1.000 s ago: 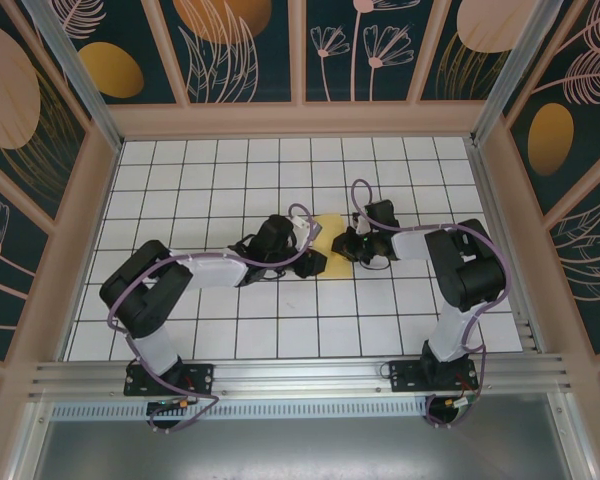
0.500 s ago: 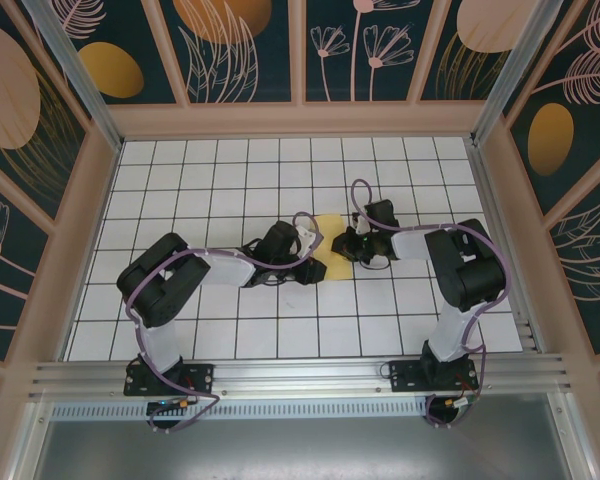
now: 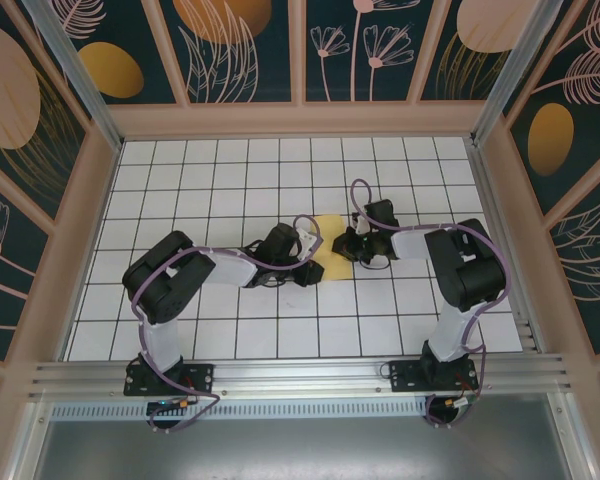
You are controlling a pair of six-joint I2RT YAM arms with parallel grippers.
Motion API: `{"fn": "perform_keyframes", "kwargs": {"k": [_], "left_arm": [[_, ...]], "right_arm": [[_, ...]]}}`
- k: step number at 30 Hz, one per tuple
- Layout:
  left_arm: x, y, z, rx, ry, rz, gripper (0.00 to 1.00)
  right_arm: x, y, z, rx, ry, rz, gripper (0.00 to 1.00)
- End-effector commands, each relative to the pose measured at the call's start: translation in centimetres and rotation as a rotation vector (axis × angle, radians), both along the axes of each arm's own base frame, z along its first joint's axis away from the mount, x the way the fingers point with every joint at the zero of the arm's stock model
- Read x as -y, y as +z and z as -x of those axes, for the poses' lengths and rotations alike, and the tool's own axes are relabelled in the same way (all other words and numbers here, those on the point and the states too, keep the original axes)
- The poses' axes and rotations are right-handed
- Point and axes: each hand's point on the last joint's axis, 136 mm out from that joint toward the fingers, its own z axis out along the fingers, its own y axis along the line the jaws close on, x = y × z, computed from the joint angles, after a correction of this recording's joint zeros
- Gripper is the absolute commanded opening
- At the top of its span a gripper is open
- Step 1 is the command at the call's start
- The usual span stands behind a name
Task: Fold a paper plane with a square sheet of paper (fold left side to right side)
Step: Fold the triangle a second time at the center of the table.
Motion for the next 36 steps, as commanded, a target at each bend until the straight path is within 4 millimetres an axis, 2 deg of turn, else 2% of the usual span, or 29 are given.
{"fn": "perform_keyframes", "kwargs": {"k": [1, 5, 9, 14, 21, 29, 36], "left_arm": [[-1.5, -3.7, 1.3, -0.059, -0.004, -0.132, 0.15], [-1.7, -4.0, 1.3, -0.054, 0.006, -0.174, 0.12], [-1.6, -4.1, 1.4, -0.046, 0.007, -0.194, 0.11], [-1.6, -4.3, 1.4, -0.041, 0.010, -0.215, 0.10], [-1.5, -4.3, 1.4, -0.034, 0.013, -0.225, 0.09], [-1.7, -4.4, 1.4, -0.032, 0.015, -0.234, 0.08], [-1.7, -4.3, 1.5, -0.029, 0.011, -0.237, 0.08]], "right_arm": [[0.7, 1.8, -0.9, 0.057, -0.013, 0.027, 0.09], [1.4, 4.2, -0.9, 0.123, -0.023, 0.040, 0.08], [0.9, 4.7, 0.4, 0.125, -0.004, 0.041, 0.04], [-1.0, 3.4, 2.1, 0.086, 0.018, 0.023, 0.00], [-2.2, 1.6, 2.7, 0.047, 0.030, 0.033, 0.00], [-1.6, -0.5, 2.3, 0.022, 0.028, 0.102, 0.00], [0.4, -1.6, 1.3, 0.030, 0.002, 0.171, 0.00]]}}
